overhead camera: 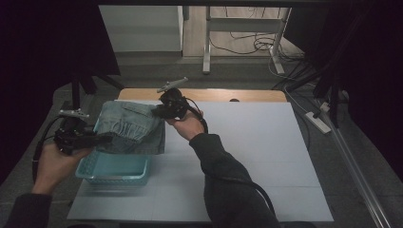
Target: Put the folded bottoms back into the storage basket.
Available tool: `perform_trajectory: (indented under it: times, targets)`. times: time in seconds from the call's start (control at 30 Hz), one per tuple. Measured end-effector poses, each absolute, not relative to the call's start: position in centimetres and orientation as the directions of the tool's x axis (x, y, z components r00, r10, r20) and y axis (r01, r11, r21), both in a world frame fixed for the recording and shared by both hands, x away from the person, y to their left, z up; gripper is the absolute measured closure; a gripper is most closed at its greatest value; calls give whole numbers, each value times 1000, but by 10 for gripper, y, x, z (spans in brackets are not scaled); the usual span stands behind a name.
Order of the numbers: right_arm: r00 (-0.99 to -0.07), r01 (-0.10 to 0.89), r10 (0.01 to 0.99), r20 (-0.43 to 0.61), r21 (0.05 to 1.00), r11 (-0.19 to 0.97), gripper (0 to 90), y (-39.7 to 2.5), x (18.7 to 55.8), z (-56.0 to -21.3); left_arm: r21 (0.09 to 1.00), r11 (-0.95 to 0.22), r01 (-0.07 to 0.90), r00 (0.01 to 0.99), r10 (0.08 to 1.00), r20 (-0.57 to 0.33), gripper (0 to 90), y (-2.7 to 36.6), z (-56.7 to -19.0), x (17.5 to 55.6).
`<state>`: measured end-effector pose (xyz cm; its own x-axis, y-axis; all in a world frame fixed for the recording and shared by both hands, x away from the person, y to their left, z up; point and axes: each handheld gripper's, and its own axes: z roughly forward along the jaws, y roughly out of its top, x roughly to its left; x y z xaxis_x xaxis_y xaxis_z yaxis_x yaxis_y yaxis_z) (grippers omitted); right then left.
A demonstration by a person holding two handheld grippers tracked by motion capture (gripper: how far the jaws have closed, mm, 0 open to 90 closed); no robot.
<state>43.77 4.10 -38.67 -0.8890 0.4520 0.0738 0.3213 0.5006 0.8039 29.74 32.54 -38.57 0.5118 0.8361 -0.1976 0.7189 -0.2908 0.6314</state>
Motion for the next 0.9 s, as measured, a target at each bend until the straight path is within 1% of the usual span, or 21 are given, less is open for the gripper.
perform_trajectory:
  times: [0.57,0.9]
  targets:
    - [-906,310,413,96,814,491,738,83,433,-394,610,-290,738,482,858,-175,701,367,-385,288]
    - [-909,312,405,93,797,518,737,97,431,-410,594,-285,752,467,867,-175,702,378,-406,288]
